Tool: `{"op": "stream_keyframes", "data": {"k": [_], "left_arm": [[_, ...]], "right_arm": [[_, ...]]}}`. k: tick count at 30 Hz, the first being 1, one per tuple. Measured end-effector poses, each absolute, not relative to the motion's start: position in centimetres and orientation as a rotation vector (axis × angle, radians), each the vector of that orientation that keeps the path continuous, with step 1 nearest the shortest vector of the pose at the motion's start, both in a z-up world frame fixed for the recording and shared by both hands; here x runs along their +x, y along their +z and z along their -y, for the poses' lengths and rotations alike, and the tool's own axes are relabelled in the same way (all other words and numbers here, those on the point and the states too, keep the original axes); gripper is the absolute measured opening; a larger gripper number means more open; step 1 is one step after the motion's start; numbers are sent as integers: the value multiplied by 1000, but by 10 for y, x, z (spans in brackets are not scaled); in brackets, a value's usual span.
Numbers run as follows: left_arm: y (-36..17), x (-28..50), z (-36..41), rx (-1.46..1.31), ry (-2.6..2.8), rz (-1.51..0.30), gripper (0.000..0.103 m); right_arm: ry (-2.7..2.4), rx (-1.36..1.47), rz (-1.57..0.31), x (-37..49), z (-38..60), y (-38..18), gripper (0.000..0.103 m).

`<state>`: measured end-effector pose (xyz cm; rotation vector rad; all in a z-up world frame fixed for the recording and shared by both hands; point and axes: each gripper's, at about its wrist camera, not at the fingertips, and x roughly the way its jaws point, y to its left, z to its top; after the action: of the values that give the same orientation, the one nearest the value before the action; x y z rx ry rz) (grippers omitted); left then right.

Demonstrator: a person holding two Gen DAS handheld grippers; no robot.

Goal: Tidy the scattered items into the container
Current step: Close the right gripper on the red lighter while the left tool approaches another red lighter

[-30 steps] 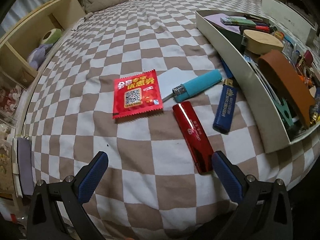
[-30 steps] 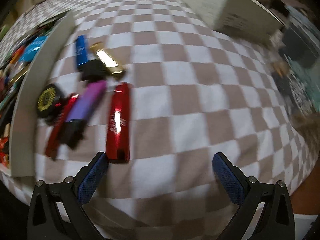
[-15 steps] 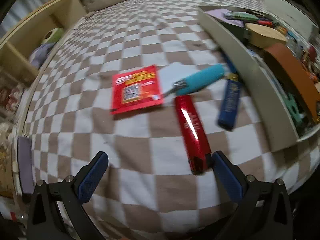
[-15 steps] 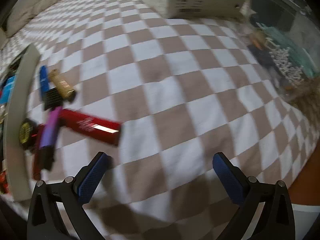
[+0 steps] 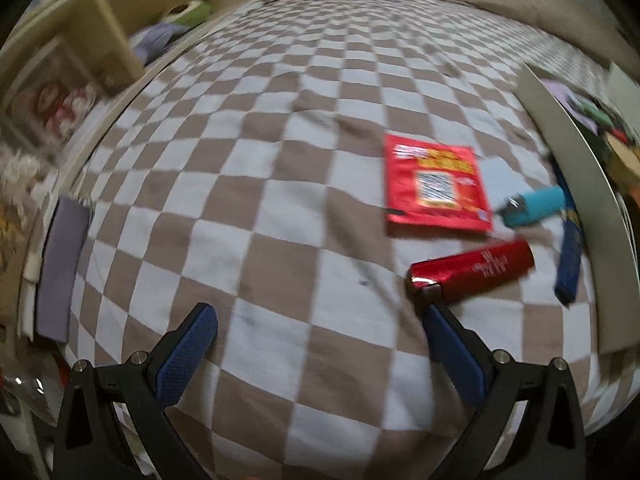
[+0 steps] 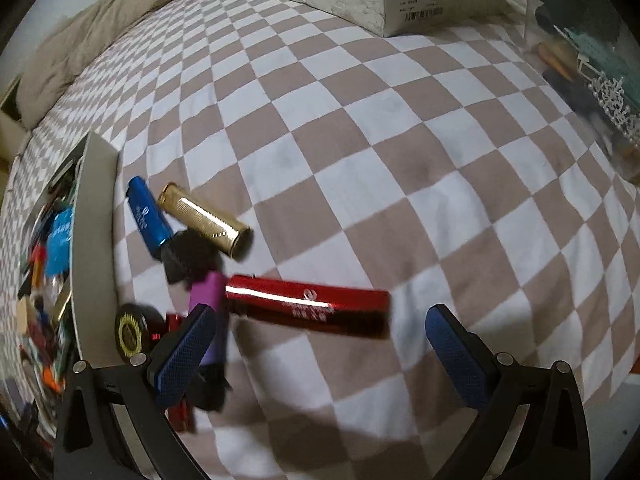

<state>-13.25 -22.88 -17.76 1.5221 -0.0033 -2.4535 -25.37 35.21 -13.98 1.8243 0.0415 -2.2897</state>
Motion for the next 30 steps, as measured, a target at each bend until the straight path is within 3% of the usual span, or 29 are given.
{"op": "stream_keyframes", "data": {"k": [8,15,22,30], "left_arm": [[-177,-102,191,1563,-2469,-45,103],[-181,-108,146,1619,-2556,3,103],[-184,-127,135,1659,-2505,-17,103],[-184,-148,145,1688,-2385,-228,103]], "right_arm": [[-2359,1878,-20,-254,-356,-143,103],[-2382,1853,-225,-220,-382,-147,103],[-2361,1814,-229,-202,-399,-143,103],[-2334,1812,-236,-184,-417,-141,103]]}}
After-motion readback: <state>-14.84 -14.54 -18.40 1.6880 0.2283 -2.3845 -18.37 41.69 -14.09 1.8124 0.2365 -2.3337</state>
